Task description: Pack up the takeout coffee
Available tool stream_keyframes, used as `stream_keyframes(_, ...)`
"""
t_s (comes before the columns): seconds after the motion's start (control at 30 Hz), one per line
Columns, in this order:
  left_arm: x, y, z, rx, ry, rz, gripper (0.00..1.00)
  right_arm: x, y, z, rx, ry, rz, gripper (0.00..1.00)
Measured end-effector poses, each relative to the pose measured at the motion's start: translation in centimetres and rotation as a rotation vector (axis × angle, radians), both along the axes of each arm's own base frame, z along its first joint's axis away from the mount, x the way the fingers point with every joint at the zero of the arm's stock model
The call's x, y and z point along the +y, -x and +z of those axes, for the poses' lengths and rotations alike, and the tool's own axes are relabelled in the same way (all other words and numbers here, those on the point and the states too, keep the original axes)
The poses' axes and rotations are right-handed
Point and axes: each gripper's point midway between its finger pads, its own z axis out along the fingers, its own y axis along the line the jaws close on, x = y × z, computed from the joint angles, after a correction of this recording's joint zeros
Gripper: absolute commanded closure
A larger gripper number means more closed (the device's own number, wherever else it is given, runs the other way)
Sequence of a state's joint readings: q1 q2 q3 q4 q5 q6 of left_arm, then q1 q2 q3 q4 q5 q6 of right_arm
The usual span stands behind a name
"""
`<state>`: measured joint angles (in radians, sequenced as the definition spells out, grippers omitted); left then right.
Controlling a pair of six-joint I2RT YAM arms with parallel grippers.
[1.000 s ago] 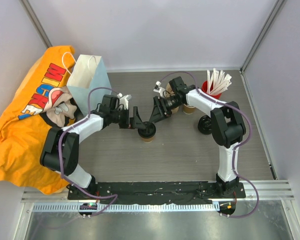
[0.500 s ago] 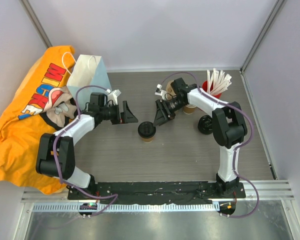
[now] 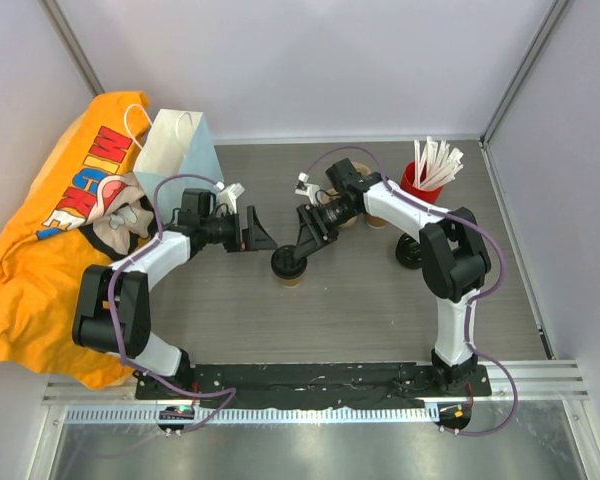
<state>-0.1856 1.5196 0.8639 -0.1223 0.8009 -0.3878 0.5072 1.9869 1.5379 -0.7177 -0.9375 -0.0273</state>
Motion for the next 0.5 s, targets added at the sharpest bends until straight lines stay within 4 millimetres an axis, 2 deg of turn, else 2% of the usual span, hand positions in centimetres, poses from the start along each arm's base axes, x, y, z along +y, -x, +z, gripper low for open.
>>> stream_keyframes(0.5,0.5,-0.3,-1.1,-0.006,-0.046,0.012,0.16,-1.3,-0.8,-2.0,-0.081,0.118,-0.038,0.31)
